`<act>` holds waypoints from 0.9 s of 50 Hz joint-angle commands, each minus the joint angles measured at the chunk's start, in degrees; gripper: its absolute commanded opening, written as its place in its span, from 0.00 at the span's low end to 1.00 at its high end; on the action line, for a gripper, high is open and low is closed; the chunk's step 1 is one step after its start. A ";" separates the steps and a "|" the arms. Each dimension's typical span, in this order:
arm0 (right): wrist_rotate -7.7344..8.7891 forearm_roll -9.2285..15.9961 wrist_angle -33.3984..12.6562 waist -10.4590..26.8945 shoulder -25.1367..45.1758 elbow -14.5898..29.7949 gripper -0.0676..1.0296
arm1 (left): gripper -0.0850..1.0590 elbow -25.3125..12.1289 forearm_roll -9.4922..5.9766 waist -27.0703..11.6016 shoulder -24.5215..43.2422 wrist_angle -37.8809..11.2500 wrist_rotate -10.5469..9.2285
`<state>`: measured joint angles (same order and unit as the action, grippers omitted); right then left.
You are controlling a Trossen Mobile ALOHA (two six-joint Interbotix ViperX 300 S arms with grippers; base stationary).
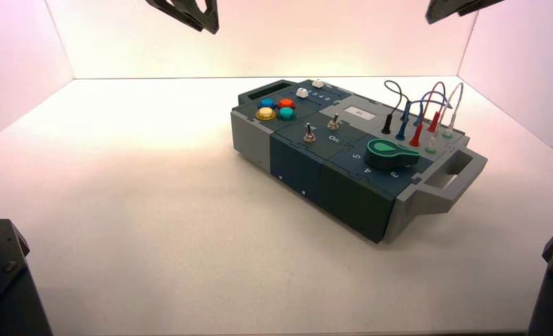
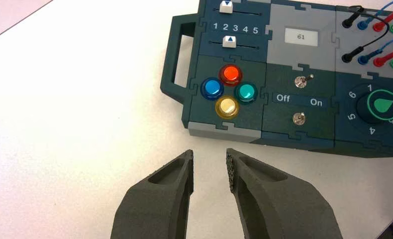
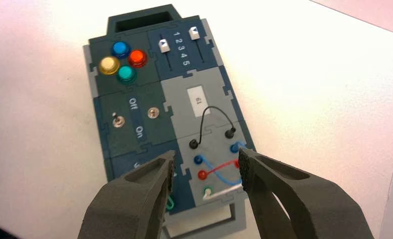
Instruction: Move the right gripper to the right.
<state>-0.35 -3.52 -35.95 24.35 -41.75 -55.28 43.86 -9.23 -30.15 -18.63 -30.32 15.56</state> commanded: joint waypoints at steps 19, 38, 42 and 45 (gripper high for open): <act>-0.09 -0.09 2.02 -0.44 2.46 1.67 0.67 | 0.41 0.70 -0.18 0.00 -2.99 -0.70 0.18; -0.18 0.00 1.93 -0.44 2.46 1.41 0.67 | 0.41 1.05 -0.18 -0.09 -4.13 -0.53 0.18; -0.09 -0.09 2.02 -0.44 2.46 1.41 0.66 | 0.41 1.05 -0.18 -0.09 -4.13 -0.44 0.18; -0.09 -0.09 2.02 -0.44 2.46 1.49 0.66 | 0.41 1.05 -0.18 0.00 -4.13 -0.35 0.26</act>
<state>-0.35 -3.52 -34.45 24.26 -39.20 -55.20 45.62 -9.40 -30.15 -21.80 -31.11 15.56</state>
